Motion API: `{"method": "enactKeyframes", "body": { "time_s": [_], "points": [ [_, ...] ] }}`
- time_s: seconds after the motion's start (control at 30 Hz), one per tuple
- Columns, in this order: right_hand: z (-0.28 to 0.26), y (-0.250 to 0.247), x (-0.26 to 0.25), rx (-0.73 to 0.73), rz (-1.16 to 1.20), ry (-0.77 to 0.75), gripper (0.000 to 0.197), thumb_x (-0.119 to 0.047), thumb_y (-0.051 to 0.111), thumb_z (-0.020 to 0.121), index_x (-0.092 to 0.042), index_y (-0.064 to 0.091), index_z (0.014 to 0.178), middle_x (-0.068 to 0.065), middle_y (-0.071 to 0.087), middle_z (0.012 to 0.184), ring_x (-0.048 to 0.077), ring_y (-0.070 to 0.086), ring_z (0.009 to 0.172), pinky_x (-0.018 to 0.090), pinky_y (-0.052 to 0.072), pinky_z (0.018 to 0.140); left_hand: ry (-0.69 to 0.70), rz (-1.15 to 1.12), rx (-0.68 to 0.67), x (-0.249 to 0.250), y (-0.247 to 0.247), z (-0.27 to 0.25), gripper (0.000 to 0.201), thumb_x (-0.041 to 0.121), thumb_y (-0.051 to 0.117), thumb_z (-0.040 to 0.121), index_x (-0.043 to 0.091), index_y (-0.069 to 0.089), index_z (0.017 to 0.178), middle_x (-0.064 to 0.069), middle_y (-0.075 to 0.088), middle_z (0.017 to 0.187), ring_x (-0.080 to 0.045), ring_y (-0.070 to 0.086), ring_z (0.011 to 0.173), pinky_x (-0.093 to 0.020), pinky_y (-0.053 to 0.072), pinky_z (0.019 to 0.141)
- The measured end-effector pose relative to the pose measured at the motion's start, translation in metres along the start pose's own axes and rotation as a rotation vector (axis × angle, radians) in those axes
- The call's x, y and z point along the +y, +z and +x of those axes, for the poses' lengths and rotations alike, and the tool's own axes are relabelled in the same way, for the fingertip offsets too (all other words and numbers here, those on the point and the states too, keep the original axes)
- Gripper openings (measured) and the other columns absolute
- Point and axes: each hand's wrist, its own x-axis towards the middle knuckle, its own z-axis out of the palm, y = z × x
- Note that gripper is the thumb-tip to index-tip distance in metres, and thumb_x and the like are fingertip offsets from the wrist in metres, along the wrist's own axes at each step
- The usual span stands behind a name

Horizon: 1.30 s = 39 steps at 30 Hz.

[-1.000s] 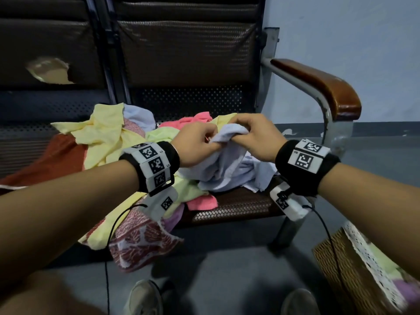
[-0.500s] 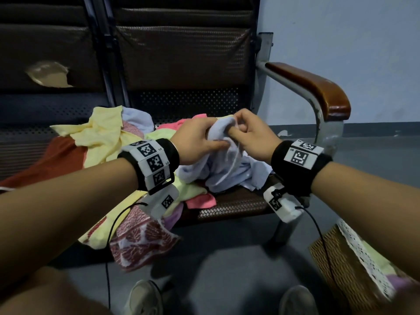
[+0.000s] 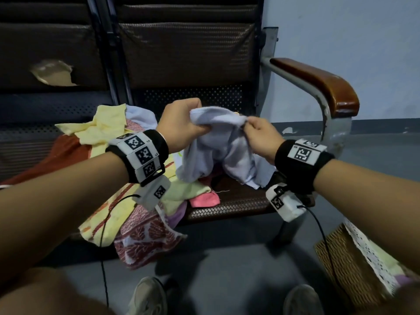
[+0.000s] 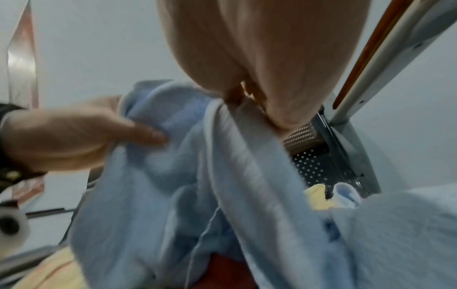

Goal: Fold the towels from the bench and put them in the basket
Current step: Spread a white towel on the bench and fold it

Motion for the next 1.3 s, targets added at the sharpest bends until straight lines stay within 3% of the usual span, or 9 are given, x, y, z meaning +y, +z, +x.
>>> {"method": "enactKeyframes", "body": {
  "time_s": [0.1,0.2,0.37,0.57,0.7,0.83,1.0,1.13,1.3],
  "points": [
    [0.005,-0.009,-0.007,0.055,0.045,-0.041,0.03,-0.021,0.038,0.104,-0.008,0.065,0.104,0.01,0.069,0.103,0.023,0.063,0.096,0.039,0.049,0.088,0.032,0.275,-0.092,-0.003,-0.002,-0.004,0.024,0.029,0.073,0.072,0.027,0.052,0.083,0.005,0.063,0.076,-0.016,0.059,0.073,-0.033,0.044,0.064],
    [-0.001,-0.009,-0.018,-0.028,-0.067,-0.164,0.023,-0.042,0.053,0.093,-0.027,0.055,0.075,-0.017,0.056,0.07,0.004,0.052,0.069,0.031,0.043,0.069,0.022,0.283,-0.167,0.001,0.008,-0.007,0.042,0.041,0.075,0.076,0.029,0.056,0.112,0.004,0.067,0.088,-0.017,0.062,0.08,-0.032,0.048,0.068],
    [-0.011,-0.007,-0.024,-0.132,-0.21,-0.275,0.026,-0.036,0.069,0.074,-0.026,0.049,0.085,-0.011,0.056,0.075,0.011,0.053,0.069,0.033,0.044,0.062,-0.039,0.168,-0.202,0.006,0.026,-0.001,0.012,0.03,0.066,0.09,0.019,0.066,0.096,0.003,0.069,0.09,-0.02,0.066,0.088,-0.033,0.049,0.076],
    [-0.009,-0.025,-0.003,0.069,-0.492,-0.051,0.014,-0.017,0.054,0.091,-0.017,0.059,0.104,0.004,0.063,0.092,0.027,0.057,0.084,0.033,0.041,0.07,-0.354,-0.111,0.175,0.004,0.01,0.021,0.026,0.031,0.054,0.076,0.011,0.071,0.076,-0.006,0.07,0.076,-0.022,0.061,0.075,-0.034,0.049,0.071],
    [-0.006,-0.033,0.001,0.169,-0.502,-0.018,0.035,-0.021,0.045,0.1,-0.019,0.047,0.065,0.004,0.053,0.068,0.03,0.055,0.074,0.031,0.034,0.066,-0.375,-0.016,0.03,0.008,0.014,0.021,0.014,0.024,0.074,0.072,0.02,0.061,0.069,0.001,0.065,0.071,-0.021,0.061,0.071,-0.026,0.048,0.057],
    [-0.01,-0.022,-0.015,0.111,-0.363,-0.206,0.04,-0.031,0.04,0.106,-0.025,0.04,0.066,-0.008,0.048,0.063,0.007,0.046,0.06,0.031,0.024,0.056,-0.345,0.061,-0.143,0.016,0.032,0.01,0.045,0.04,0.086,0.07,0.025,0.059,0.103,0.008,0.061,0.08,-0.008,0.057,0.066,-0.024,0.041,0.051],
    [-0.013,-0.023,-0.021,0.173,-0.404,-0.322,0.012,-0.021,0.052,0.097,-0.019,0.063,0.101,-0.001,0.067,0.084,0.019,0.058,0.078,0.032,0.043,0.072,-0.391,0.178,0.053,0.022,0.021,0.025,0.029,0.021,0.045,0.1,0.007,0.069,0.089,-0.012,0.067,0.088,-0.029,0.062,0.085,-0.03,0.041,0.068],
    [-0.019,-0.032,-0.017,0.114,-0.443,-0.319,0.041,-0.009,0.05,0.091,-0.027,0.045,0.127,0.006,0.066,0.081,0.026,0.061,0.074,0.037,0.049,0.071,-0.596,-0.369,0.139,0.025,0.009,0.042,0.024,0.004,0.04,0.099,0.008,0.058,0.084,-0.008,0.054,0.077,-0.023,0.054,0.07,-0.034,0.048,0.058],
    [-0.031,-0.024,-0.024,-0.295,-0.629,-0.42,0.029,-0.009,0.045,0.086,-0.023,0.051,0.111,0.004,0.058,0.073,0.024,0.054,0.062,0.036,0.043,0.059,-0.516,-0.805,0.194,0.043,0.015,0.042,0.03,0.0,0.039,0.098,0.004,0.069,0.096,-0.013,0.066,0.076,-0.025,0.064,0.068,-0.028,0.053,0.054]
  ]
}}
